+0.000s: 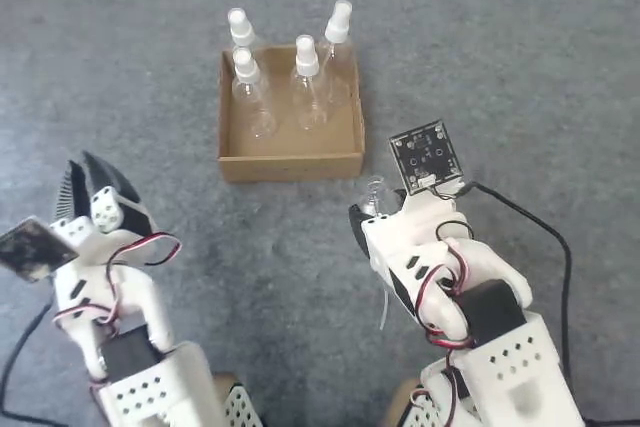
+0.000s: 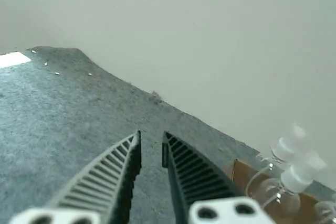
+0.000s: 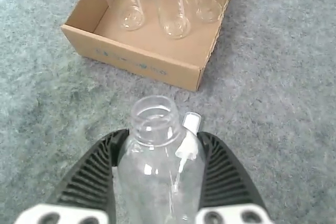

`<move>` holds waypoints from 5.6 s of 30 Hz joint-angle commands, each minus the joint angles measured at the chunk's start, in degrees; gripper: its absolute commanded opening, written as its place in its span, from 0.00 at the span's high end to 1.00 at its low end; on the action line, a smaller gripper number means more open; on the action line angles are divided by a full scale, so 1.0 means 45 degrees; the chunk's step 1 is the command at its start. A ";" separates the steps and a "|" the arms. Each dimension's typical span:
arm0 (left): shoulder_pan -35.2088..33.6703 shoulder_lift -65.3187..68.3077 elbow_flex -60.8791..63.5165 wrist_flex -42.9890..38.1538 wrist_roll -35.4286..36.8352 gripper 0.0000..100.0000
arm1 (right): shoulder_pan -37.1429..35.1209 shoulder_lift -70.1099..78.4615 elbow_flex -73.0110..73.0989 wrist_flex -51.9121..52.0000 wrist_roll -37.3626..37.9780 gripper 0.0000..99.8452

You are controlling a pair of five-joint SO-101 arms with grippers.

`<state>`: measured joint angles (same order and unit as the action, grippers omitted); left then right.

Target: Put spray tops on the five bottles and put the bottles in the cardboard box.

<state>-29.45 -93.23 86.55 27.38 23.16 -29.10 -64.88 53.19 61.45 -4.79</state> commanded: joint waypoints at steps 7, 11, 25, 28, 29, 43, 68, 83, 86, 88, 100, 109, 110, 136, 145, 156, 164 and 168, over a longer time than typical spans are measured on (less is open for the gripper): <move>0.3321 -0.0176 -0.2569 0.1524 -0.2071 0.94 | 0.0107 -0.0303 -0.0039 -0.0264 -0.0078 0.99; 0.5451 -0.0176 -0.3565 0.1504 -0.2735 0.94 | 0.0674 -0.0303 -0.0039 -0.0342 -0.0117 0.99; 0.9612 -0.0156 -0.3429 0.1563 -0.2735 0.93 | 0.1162 -0.3546 0.1289 -0.0557 -0.0059 0.99; 0.9651 -0.0156 -0.3311 0.1582 -0.2657 0.93 | 0.1104 -0.4366 0.1817 -0.0908 -0.0020 0.99; 0.9709 -0.0156 -0.3292 0.1582 -0.2657 0.93 | 0.1104 -0.4503 0.1973 -0.1026 -0.0020 0.99; 1.0960 -0.0156 -0.2100 0.1582 -0.4005 0.93 | -0.0479 -0.8234 0.4513 -0.2002 0.1739 0.99; 1.5121 -0.0156 -0.1573 0.2989 -0.6603 0.93 | -0.1924 -0.8586 0.5451 -0.2081 0.3341 0.99; 1.3441 -0.0176 -0.2393 0.3419 -0.5275 0.93 | -0.0557 -0.8606 0.5158 -0.2100 0.3302 0.99; 1.2542 -0.0137 -0.2608 0.3438 -0.4864 0.93 | 0.0615 -0.8606 0.4864 -0.2120 0.2950 0.99; 1.2425 -0.0078 -0.2647 0.3673 -0.4845 0.93 | 0.1338 -0.8606 0.4845 -0.2413 0.2286 0.99; 1.3324 -0.0039 -0.3956 0.6271 -0.4806 0.90 | 0.3389 -0.8449 0.4884 -0.3175 0.1797 0.99; 1.3382 0.1934 -0.4796 0.6310 -0.4864 0.90 | 0.4347 -0.8449 0.4982 -0.3546 0.1778 0.99; 1.3382 0.2716 -0.5089 0.6310 -0.4825 0.90 | 0.4347 -0.8449 0.4982 -0.3546 0.1778 0.99; 1.3421 1.6625 -1.1243 0.6232 -0.0371 0.77 | 0.7082 -0.8586 0.5802 -0.5031 0.0879 0.99; 1.3812 1.9165 -1.2532 0.6212 0.1250 0.77 | 0.7082 -0.8586 0.5822 -0.5011 0.0938 0.99; 1.3734 2.2330 -1.4466 0.6271 0.1504 0.77 | 0.7082 -0.8586 0.5822 -0.5011 0.0938 0.99; 1.3675 2.3326 -1.5072 0.6291 0.1289 0.85 | 0.7043 -0.8586 0.5822 -0.5011 0.0879 0.99; 1.3499 2.3912 -1.5365 0.6310 0.0508 0.87 | 0.7004 -0.8586 0.5822 -0.5011 0.0879 0.99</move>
<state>32.00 13.58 21.14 55.43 28.09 2.11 -103.30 80.18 40.26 -0.40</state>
